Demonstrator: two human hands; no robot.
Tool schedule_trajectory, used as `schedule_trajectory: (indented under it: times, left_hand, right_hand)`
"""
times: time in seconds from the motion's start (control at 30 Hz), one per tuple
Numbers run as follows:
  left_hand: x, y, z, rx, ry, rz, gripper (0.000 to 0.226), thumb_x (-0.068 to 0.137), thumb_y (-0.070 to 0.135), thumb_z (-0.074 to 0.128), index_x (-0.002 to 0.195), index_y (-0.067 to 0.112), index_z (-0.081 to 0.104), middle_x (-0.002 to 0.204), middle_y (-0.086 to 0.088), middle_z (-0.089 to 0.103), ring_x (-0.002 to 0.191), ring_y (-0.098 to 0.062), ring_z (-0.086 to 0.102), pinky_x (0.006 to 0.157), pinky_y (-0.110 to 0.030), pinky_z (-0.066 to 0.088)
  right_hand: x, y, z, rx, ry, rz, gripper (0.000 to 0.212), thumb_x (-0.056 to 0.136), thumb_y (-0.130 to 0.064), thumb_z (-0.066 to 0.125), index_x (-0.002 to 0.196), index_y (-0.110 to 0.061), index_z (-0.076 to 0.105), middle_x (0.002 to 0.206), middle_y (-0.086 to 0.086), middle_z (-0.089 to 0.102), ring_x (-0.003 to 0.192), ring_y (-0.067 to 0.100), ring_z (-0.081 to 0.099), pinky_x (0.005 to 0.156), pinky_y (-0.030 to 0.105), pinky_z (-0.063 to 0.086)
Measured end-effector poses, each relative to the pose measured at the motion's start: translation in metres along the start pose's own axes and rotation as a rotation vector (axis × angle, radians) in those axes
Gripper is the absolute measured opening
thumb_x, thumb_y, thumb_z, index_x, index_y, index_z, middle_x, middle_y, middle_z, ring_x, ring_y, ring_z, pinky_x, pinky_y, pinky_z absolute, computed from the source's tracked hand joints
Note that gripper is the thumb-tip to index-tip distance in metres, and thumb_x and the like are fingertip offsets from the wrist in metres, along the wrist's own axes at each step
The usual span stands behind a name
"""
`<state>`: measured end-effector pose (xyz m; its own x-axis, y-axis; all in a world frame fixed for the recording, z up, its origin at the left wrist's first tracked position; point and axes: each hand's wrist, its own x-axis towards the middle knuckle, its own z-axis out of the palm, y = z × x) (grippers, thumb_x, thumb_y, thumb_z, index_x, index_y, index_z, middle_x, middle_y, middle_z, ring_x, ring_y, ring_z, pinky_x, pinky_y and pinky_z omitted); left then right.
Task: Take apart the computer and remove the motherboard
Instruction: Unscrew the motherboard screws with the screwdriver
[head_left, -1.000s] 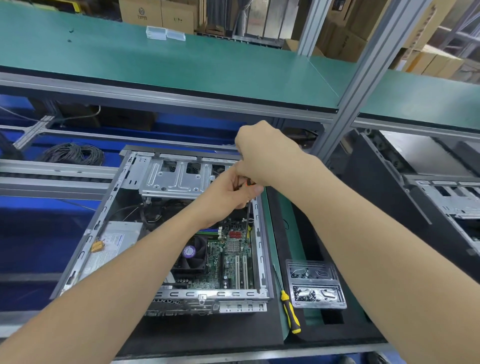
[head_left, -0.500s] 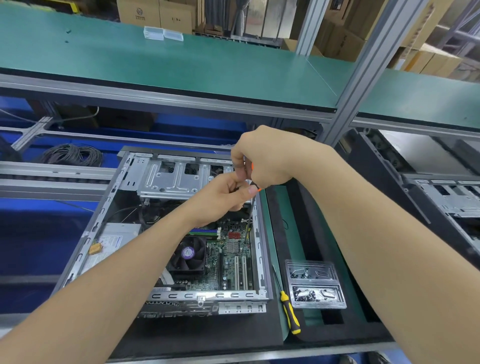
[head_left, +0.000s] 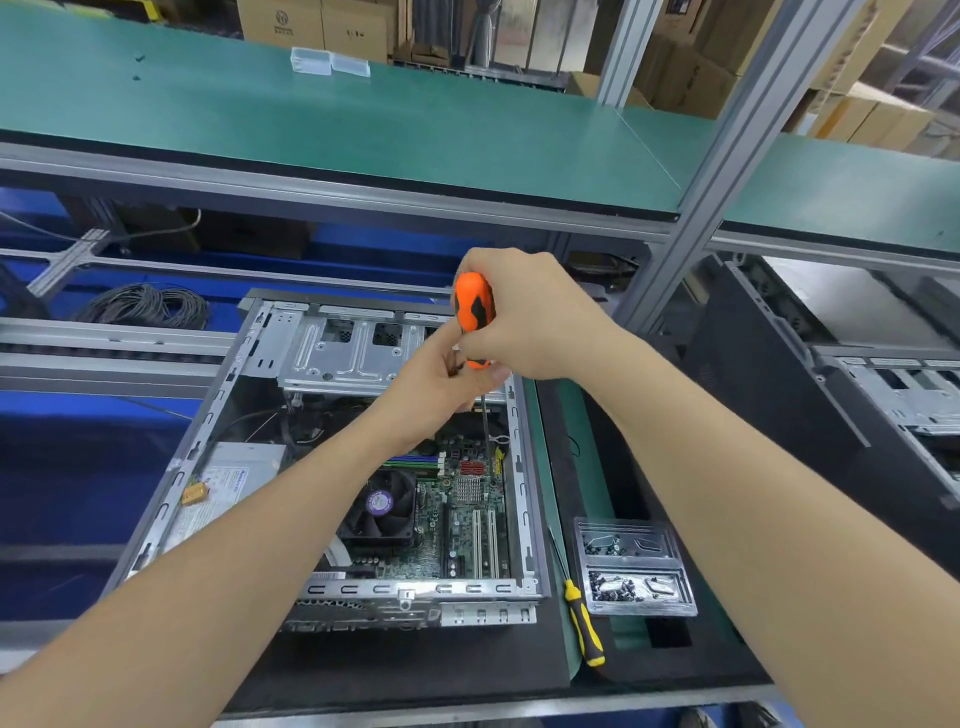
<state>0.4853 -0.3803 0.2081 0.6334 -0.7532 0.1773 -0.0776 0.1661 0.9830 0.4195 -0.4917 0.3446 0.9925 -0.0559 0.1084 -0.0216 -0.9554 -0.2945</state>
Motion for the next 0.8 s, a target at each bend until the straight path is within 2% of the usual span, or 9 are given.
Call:
schedule_trajectory:
  times: [0.03,0.1,0.17,0.23,0.27,0.33,0.43,0.57,0.8]
  left_hand:
    - [-0.002,-0.002,-0.002,0.03,-0.013,-0.003,0.011,0.098,0.026,0.07,0.094,0.03,0.06,0.065,0.007,0.033,0.054,-0.01,0.025,0.051,-0.021,0.029]
    - [-0.007,-0.009,-0.004,0.121,-0.045,-0.048,0.028,0.099,0.029,0.068,0.075,0.04,0.058,0.061,0.009,0.028,0.054,-0.012,0.024,0.052,-0.022,0.028]
    - [-0.014,-0.018,-0.007,0.243,-0.053,-0.1,0.036,0.099,0.032,0.067,0.067,0.045,0.058,0.058,0.009,0.026,0.054,-0.016,0.024,0.054,-0.029,0.026]
    - [-0.019,-0.029,-0.012,0.325,-0.064,-0.169,0.023,0.097,0.031,0.067,0.08,0.046,0.062,0.058,0.009,0.028,0.054,-0.018,0.026,0.056,-0.032,0.023]
    - [-0.021,-0.034,-0.014,0.381,-0.072,-0.202,0.013,0.096,0.031,0.067,0.091,0.043,0.065,0.057,0.01,0.03,0.054,-0.016,0.027,0.056,-0.032,0.023]
    - [-0.023,-0.046,-0.017,0.532,-0.063,-0.26,0.01,0.095,0.031,0.067,0.102,0.037,0.066,0.055,0.011,0.034,0.05,-0.012,0.032,0.053,-0.03,0.024]
    - [-0.027,-0.061,-0.015,0.72,-0.057,-0.288,0.013,0.094,0.028,0.067,0.104,0.036,0.068,0.06,0.009,0.047,0.048,-0.005,0.044,0.051,-0.024,0.031]
    - [-0.029,-0.076,-0.011,0.849,-0.048,-0.289,0.017,0.091,0.024,0.069,0.106,0.032,0.072,0.061,0.012,0.053,0.053,0.001,0.053,0.049,-0.013,0.033]
    - [-0.028,-0.082,-0.013,0.921,-0.121,-0.285,0.028,0.086,0.033,0.08,0.113,0.034,0.072,0.057,0.006,0.052,0.045,-0.004,0.046,0.043,-0.019,0.029]
  right_hand:
    - [-0.002,0.001,0.004,0.061,0.008,-0.014,0.025,0.078,-0.021,0.076,0.098,-0.014,0.063,0.087,0.003,0.066,0.079,0.025,0.061,0.065,0.035,0.049]
    - [-0.005,0.007,0.017,0.196,0.02,0.0,0.018,0.079,-0.019,0.072,0.09,-0.008,0.063,0.078,0.01,0.065,0.07,0.028,0.056,0.065,0.04,0.049]
    - [-0.01,0.016,0.035,0.272,-0.006,0.052,0.016,0.084,-0.02,0.066,0.085,-0.004,0.062,0.073,0.014,0.064,0.065,0.028,0.053,0.062,0.041,0.046]
    - [-0.015,0.023,0.054,0.259,-0.027,0.082,0.029,0.097,-0.03,0.06,0.081,-0.006,0.058,0.07,0.014,0.064,0.062,0.025,0.053,0.061,0.037,0.042]
    - [-0.018,0.026,0.062,0.247,-0.027,0.083,0.036,0.102,-0.038,0.056,0.081,-0.009,0.056,0.069,0.012,0.064,0.062,0.023,0.056,0.061,0.036,0.044]
    - [-0.021,0.029,0.069,0.258,-0.021,0.082,0.037,0.106,-0.048,0.048,0.084,-0.018,0.052,0.073,0.009,0.068,0.065,0.024,0.065,0.067,0.04,0.054]
    - [-0.019,0.028,0.067,0.261,0.002,0.069,0.038,0.107,-0.048,0.044,0.088,-0.016,0.053,0.075,0.01,0.07,0.062,0.028,0.067,0.067,0.048,0.057]
    - [-0.014,0.028,0.058,0.262,0.066,0.048,0.04,0.107,-0.046,0.044,0.089,-0.011,0.053,0.073,0.009,0.07,0.059,0.028,0.067,0.065,0.048,0.057]
    - [-0.013,0.028,0.04,0.306,0.143,0.046,0.042,0.108,-0.043,0.044,0.09,-0.007,0.055,0.069,0.005,0.071,0.054,0.014,0.067,0.064,0.047,0.059]
